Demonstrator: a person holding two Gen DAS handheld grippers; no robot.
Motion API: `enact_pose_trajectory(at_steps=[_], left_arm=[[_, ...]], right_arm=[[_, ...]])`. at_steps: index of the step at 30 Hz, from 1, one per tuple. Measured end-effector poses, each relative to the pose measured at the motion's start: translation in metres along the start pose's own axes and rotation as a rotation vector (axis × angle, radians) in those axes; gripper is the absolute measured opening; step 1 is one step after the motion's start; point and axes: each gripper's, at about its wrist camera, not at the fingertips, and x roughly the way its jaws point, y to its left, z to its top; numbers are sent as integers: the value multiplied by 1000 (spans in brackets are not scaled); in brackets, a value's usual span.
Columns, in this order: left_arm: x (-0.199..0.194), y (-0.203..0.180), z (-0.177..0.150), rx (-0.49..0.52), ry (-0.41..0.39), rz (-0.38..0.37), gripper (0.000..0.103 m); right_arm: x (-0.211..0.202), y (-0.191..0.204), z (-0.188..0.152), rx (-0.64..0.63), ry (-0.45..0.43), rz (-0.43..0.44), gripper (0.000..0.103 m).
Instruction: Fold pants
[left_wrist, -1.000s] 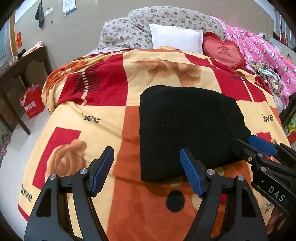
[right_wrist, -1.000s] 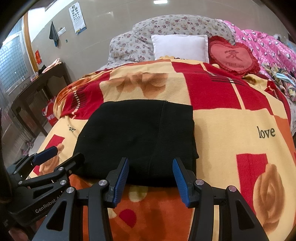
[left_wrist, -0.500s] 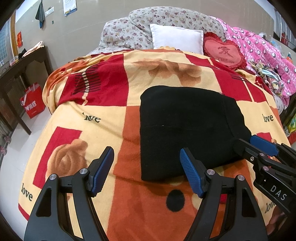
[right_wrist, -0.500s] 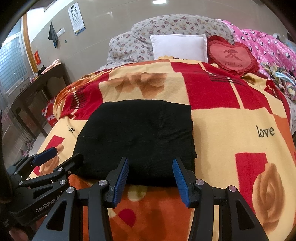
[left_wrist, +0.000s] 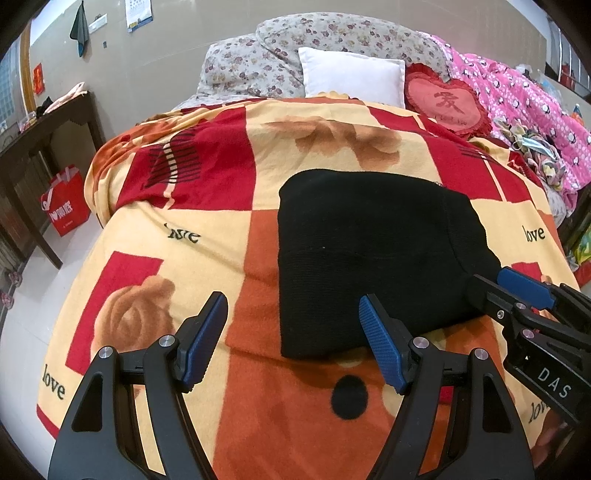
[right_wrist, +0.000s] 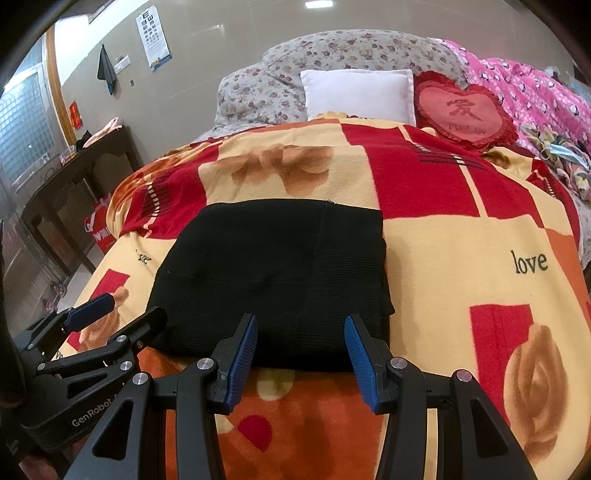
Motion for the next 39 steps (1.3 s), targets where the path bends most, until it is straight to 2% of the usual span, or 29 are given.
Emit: enact_pose_trajectory(at_steps=[31, 39], left_arm=[[-2, 1, 1, -9, 1, 0, 74], [-13, -3, 2, 18, -56, -2, 74]], right_arm=[[0, 4, -1, 1, -1, 0, 47], [-2, 4, -3, -1, 0, 2, 47]])
